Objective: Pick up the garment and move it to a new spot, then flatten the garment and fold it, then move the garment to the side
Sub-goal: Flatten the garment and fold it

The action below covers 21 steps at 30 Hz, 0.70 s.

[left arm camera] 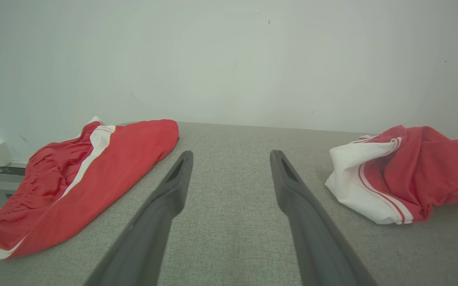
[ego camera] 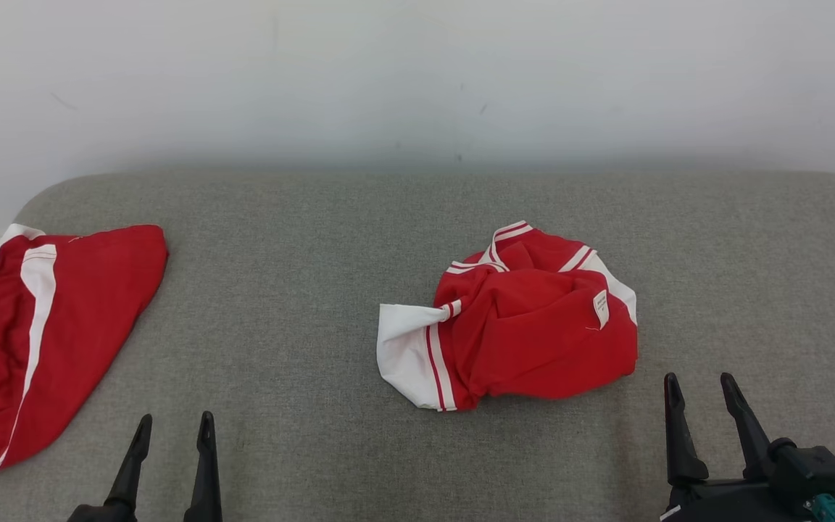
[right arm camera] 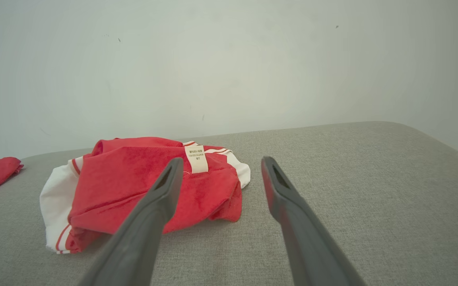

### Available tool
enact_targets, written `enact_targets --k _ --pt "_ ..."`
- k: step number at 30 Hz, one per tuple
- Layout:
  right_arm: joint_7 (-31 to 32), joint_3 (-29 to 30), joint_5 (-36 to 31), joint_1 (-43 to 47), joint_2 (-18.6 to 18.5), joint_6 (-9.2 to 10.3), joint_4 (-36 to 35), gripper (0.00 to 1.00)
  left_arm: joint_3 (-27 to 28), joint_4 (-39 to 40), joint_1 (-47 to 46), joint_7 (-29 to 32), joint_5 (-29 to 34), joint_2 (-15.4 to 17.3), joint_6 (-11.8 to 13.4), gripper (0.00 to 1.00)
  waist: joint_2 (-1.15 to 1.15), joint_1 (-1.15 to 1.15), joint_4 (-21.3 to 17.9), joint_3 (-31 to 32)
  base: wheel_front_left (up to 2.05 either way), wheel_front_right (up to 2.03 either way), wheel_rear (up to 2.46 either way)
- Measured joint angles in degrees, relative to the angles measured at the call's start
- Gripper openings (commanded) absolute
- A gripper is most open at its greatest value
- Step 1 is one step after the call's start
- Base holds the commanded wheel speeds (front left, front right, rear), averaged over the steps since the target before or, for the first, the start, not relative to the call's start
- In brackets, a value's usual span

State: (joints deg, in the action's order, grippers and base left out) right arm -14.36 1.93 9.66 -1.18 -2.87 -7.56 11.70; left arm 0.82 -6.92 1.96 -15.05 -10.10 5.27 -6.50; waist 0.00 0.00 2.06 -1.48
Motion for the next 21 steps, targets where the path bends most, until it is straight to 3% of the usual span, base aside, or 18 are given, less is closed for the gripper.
enact_targets --k 11,21 --pt "0.1 -0.9 0.2 -1.3 0.0 0.0 0.1 1.0 -1.9 -2.2 -8.3 0.0 1.1 1.1 -0.6 1.0 0.0 0.0 -1.4 -1.6 0.0 0.0 0.0" --pt "-0.3 -1.6 1.3 -3.2 0.0 0.0 1.4 1.0 -12.6 -9.6 -21.2 0.0 -0.5 5.3 -1.0 1.0 0.0 0.0 -5.6 -3.8 0.0 0.0 0.0"
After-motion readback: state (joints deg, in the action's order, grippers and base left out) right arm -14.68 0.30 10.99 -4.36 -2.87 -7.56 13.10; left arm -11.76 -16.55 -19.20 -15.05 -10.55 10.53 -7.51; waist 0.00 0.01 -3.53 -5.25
